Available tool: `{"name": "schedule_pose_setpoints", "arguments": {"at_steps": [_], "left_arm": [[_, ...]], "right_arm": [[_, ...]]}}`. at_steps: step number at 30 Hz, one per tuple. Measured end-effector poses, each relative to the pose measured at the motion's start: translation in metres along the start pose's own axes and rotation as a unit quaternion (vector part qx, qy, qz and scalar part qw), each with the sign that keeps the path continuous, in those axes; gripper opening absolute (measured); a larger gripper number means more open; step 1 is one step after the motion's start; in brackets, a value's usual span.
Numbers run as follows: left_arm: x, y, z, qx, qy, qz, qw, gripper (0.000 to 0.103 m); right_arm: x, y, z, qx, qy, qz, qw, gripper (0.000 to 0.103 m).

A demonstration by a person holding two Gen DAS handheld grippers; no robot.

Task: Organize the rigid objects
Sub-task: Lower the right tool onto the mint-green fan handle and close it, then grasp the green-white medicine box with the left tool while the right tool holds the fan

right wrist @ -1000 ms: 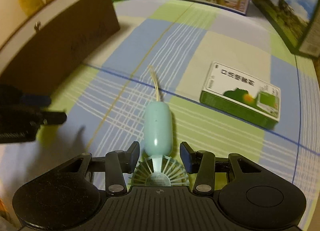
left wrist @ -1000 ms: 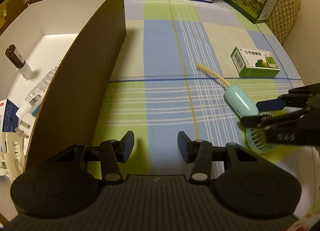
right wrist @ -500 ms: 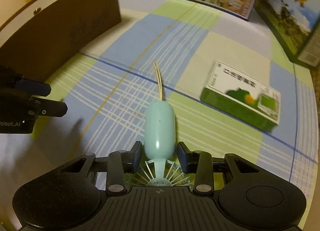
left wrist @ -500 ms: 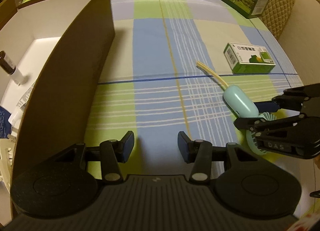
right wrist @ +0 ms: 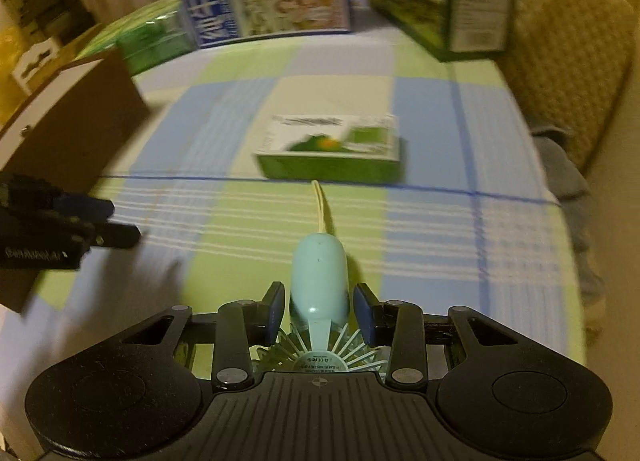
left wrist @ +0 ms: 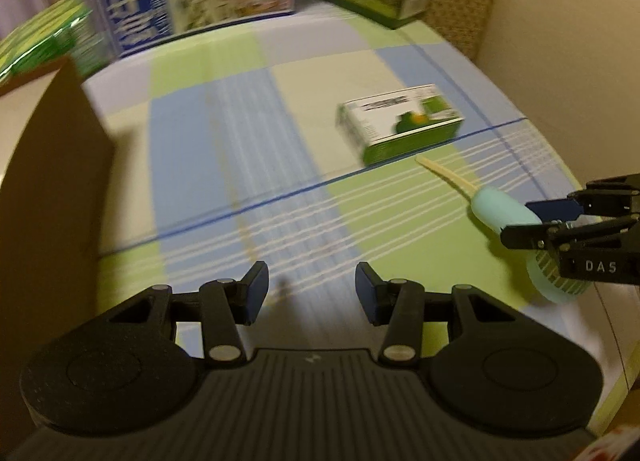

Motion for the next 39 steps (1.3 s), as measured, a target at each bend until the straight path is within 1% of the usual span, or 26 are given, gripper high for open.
{"name": "schedule_pose_setpoints", "arguments": {"at_steps": [2,4,7,11,14,15,16,17,19,21,22,24,29,32,35,39], "left_arm": [[0.009,0.004,0.005,-0.001,0.012,-0.006,0.9999,0.043],[0.016,0.009,0.008,-0.003,0.020,-0.013,0.9997,0.043],[0.023,0.013,0.011,-0.005,0.033,-0.021,0.9992,0.043],[0.026,0.016,0.016,-0.003,0.048,-0.024,0.9986,0.043],[0.027,0.017,0.022,0.002,0.057,-0.025,0.9981,0.043],[0.028,0.017,0.024,0.004,0.061,-0.027,0.9978,0.045],[0.029,0.017,0.025,0.006,0.065,-0.029,0.9975,0.046],[0.030,0.018,0.028,0.009,0.072,-0.030,0.9969,0.048],[0.033,0.018,0.032,0.016,0.087,-0.032,0.9955,0.051],[0.037,0.020,0.038,0.024,0.111,-0.038,0.9929,0.054],[0.038,0.021,0.040,0.029,0.123,-0.041,0.9911,0.055],[0.042,0.028,0.049,0.035,0.151,-0.042,0.9870,0.062],[0.047,0.049,0.073,0.040,0.207,-0.042,0.9766,0.063],[0.052,0.065,0.086,0.039,0.243,-0.048,0.9681,0.069],[0.059,0.079,0.094,0.031,0.283,-0.055,0.9570,0.069],[0.065,0.095,0.100,0.013,0.335,-0.070,0.9394,0.069]], "right_arm": [[0.012,-0.003,-0.010,-0.013,0.016,-0.008,1.000,0.035],[0.022,-0.006,-0.019,-0.027,0.024,-0.004,0.999,0.035],[0.032,-0.008,-0.025,-0.038,0.037,-0.012,0.999,0.035],[0.034,-0.007,-0.021,-0.030,0.044,-0.018,0.998,0.035],[0.026,-0.001,-0.019,-0.033,0.023,-0.033,0.999,0.035],[0.022,0.001,-0.020,-0.035,0.015,-0.039,0.999,0.034],[0.021,0.002,-0.021,-0.030,0.005,-0.046,0.998,0.030],[0.019,0.003,-0.021,-0.027,0.000,-0.049,0.998,0.030],[0.021,0.003,-0.022,-0.021,0.008,-0.050,0.999,0.030],[0.028,0.003,-0.021,-0.019,0.030,-0.052,0.998,0.030],[0.033,0.003,-0.020,-0.018,0.042,-0.053,0.998,0.030],[0.043,0.001,-0.017,-0.011,0.064,-0.053,0.996,0.030],[0.057,-0.006,-0.003,0.011,0.091,-0.056,0.994,0.030],[0.061,-0.009,0.005,0.019,0.102,-0.054,0.993,0.030],[0.062,-0.011,0.010,0.024,0.106,-0.051,0.993,0.030],[0.063,-0.011,0.012,0.025,0.107,-0.051,0.993,0.030]]}}
Point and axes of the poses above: each gripper's, at about its wrist camera, not at the fingertips, and y roughly the way its jaws point, x to its right, z to its top, the point moved 1 cm from there along y, roughly the way its jaws point, and after that the axes turned 7 degrees about -z, right-handed, at the moved point
